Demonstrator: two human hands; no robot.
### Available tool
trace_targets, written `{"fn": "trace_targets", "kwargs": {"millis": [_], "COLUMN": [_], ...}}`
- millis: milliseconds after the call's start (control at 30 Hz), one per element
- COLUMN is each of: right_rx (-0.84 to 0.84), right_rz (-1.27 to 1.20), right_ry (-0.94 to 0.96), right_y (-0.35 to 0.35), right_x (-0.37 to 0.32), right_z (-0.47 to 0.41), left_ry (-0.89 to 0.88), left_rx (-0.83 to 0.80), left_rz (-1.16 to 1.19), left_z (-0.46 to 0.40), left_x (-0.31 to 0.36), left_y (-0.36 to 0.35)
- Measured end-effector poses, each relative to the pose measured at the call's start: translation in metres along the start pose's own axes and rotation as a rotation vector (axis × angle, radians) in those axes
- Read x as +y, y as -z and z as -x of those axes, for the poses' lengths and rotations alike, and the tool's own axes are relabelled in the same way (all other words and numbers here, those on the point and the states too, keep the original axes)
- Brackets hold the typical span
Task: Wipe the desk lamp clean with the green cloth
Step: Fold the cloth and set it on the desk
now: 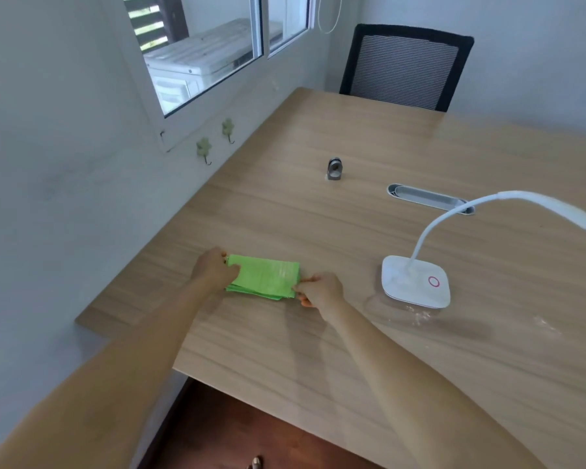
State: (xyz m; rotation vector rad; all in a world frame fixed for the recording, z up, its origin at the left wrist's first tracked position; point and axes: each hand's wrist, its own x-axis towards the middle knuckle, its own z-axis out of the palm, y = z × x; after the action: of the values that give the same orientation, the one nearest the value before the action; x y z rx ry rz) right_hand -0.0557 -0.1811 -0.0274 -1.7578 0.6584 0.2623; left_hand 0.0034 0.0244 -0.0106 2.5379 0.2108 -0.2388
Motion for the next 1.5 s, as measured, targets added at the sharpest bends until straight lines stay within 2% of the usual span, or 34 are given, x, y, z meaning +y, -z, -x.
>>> {"fn": "trace_targets", "kwargs": {"millis": [133, 233, 300, 433, 500, 600, 733, 900, 967, 1100, 1300, 1400, 1433, 1500], "right_rx": [0.108, 0.149, 0.194, 0.408, 0.39, 0.269, 0.16, 0.007, -0.001, 0.049, 0.231, 0.248, 0.286, 0.364], "right_rz": [0.258, 0.39, 0.484, 0.589, 0.664, 0.816, 1.037, 1.116, 1.106, 1.052, 1.009, 0.753, 0.7, 0.769], "right_ry": [0.233, 0.363, 0.406, 0.424, 0.392, 0.365, 0.39, 0.331, 0.329, 0.325, 0.456, 0.367, 0.395, 0.499], "right_y": [0.033, 0.089, 0.132, 0.209, 0.232, 0.253, 0.257, 0.258, 0.259, 0.258, 0.239, 0.225, 0.22, 0.21], "right_x": [0.014, 0.034, 0.051, 0.073, 0.075, 0.073, 0.063, 0.06, 0.064, 0.076, 0.099, 0.105, 0.106, 0.106], "right_z": [0.01, 0.02, 0.025, 0.023, 0.015, 0.001, -0.017, -0.026, -0.026, -0.018, 0.005, 0.017, 0.021, 0.026], "left_ry": [-0.104, -0.293, -0.453, -0.769, -0.888, -0.997, -0.999, -0.965, -0.961, -0.942, -0.86, -0.757, -0.75, -0.775], "left_rx": [0.082, 0.179, 0.187, 0.05, -0.048, -0.159, -0.176, -0.158, -0.139, -0.139, -0.183, -0.263, -0.291, -0.336], "left_rz": [-0.226, -0.194, -0.201, -0.288, -0.357, -0.454, -0.45, -0.465, -0.465, -0.462, -0.424, -0.461, -0.471, -0.51], "left_z": [-0.004, 0.005, 0.017, 0.054, 0.073, 0.1, 0.12, 0.115, 0.112, 0.102, 0.073, 0.06, 0.056, 0.05], "left_x": [0.017, 0.054, 0.084, 0.14, 0.155, 0.163, 0.158, 0.153, 0.154, 0.159, 0.173, 0.182, 0.184, 0.19], "left_y": [0.005, -0.009, -0.028, -0.083, -0.114, -0.153, -0.181, -0.186, -0.183, -0.177, -0.169, -0.165, -0.164, -0.163]}}
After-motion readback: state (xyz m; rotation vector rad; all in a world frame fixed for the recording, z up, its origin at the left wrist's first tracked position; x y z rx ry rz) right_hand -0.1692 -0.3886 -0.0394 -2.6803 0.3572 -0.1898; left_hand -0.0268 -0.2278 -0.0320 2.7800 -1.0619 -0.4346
